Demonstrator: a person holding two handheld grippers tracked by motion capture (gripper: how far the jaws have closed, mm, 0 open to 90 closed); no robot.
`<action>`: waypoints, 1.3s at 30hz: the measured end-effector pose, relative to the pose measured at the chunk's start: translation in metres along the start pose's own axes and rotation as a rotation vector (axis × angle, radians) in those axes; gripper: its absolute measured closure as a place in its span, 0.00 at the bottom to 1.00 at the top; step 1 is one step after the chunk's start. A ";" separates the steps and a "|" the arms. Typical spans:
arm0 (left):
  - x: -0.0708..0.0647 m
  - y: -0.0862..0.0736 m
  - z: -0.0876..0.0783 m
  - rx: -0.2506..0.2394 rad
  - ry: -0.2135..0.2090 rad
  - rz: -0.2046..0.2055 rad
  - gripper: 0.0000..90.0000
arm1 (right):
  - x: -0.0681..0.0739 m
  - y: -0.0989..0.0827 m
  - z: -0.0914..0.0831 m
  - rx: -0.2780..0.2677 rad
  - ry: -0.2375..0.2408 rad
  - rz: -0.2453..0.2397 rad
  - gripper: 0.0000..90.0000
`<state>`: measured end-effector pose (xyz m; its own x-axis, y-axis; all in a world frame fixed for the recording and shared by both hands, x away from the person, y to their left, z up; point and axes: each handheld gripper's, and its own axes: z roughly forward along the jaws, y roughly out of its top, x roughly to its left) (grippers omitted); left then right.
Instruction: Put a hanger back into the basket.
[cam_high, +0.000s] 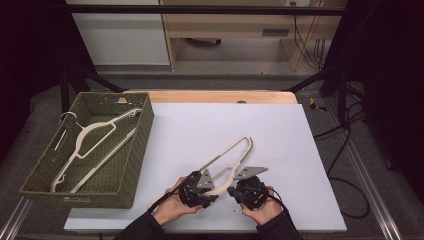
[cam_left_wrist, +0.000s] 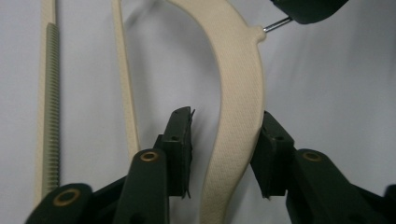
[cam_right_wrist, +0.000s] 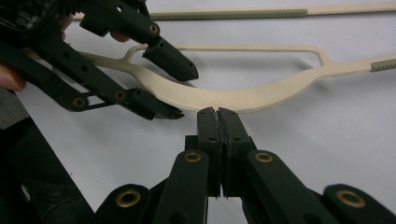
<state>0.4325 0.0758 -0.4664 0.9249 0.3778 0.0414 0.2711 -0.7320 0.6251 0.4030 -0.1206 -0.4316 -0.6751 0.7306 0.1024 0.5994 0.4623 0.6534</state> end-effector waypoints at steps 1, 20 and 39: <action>0.000 0.000 0.000 0.001 -0.007 0.000 0.72 | -0.001 0.000 -0.001 0.001 -0.003 -0.019 0.99; -0.005 0.004 -0.029 -0.045 0.020 0.043 0.84 | -0.036 -0.008 -0.053 -0.421 -0.005 0.031 0.39; 0.018 -0.001 -0.069 -0.148 0.136 -0.105 0.90 | -0.068 -0.026 -0.055 -0.451 -0.067 0.108 0.12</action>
<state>0.4302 0.1222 -0.4128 0.8466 0.5278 0.0681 0.3130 -0.5973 0.7384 0.4100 -0.2101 -0.4140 -0.5804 0.8006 0.1488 0.4079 0.1277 0.9040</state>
